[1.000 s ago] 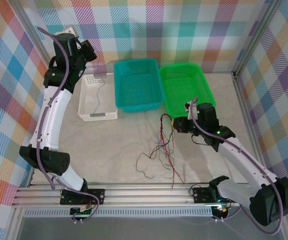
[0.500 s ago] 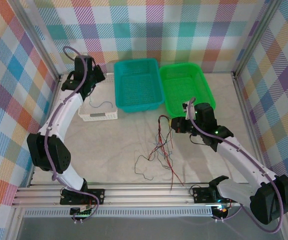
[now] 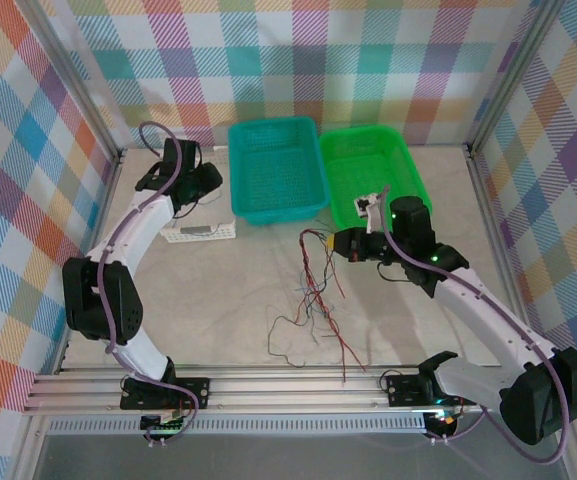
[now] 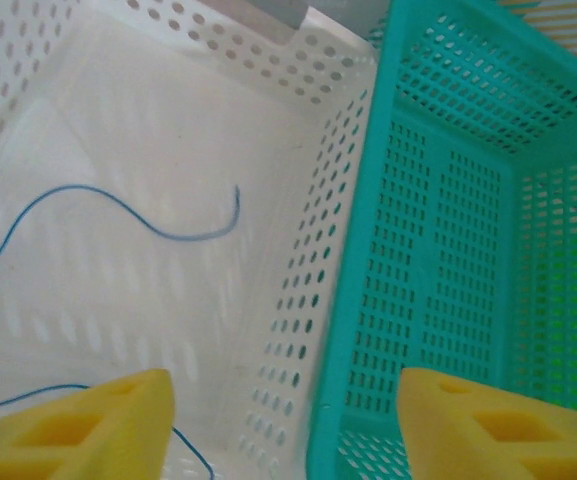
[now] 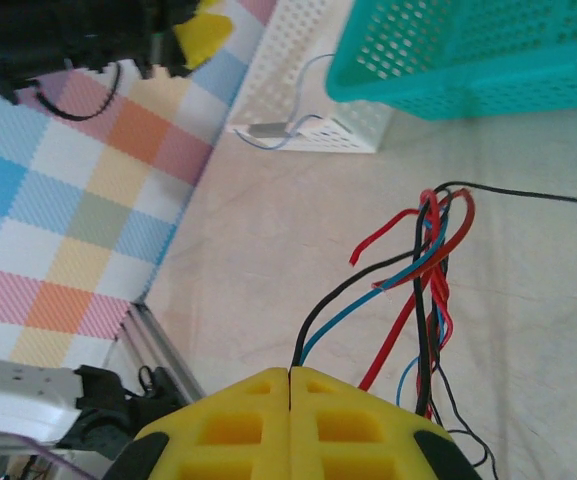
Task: Untangle the cables
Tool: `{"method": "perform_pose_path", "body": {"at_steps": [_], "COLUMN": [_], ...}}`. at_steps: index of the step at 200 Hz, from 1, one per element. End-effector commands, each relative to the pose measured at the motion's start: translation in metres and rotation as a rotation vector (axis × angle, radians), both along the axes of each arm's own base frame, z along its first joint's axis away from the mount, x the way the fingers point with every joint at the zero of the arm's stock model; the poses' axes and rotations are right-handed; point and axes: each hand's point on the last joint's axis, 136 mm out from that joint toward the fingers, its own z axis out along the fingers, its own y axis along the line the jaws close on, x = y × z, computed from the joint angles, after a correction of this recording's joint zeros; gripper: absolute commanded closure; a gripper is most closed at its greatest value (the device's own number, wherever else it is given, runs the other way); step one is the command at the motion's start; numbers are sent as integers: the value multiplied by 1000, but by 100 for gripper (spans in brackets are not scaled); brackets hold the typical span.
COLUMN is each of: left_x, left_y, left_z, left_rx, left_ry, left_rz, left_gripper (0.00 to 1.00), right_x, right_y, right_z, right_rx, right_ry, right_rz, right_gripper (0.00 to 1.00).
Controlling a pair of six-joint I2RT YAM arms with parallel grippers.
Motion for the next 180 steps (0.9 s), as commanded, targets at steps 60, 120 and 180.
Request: {"method": "perform_pose_path", "body": {"at_steps": [60,120,180], "left_x": [-61,-140,-146], "left_y": [-2,3,16], "left_z": [10,-42,-85], "left_rx": [-134,-209,-138], "left_ry": [108,155,184], "left_rz": [28,115,176], "left_gripper": [35,34,33], "right_x": [-16,-17,-19], "right_y": [13,8,10], "right_z": [42,39,33], "right_rx": [97,72,87], "right_ry": [-55,-66,-56], "right_rz": [113,97,105], "right_gripper": [100,100,100]}}
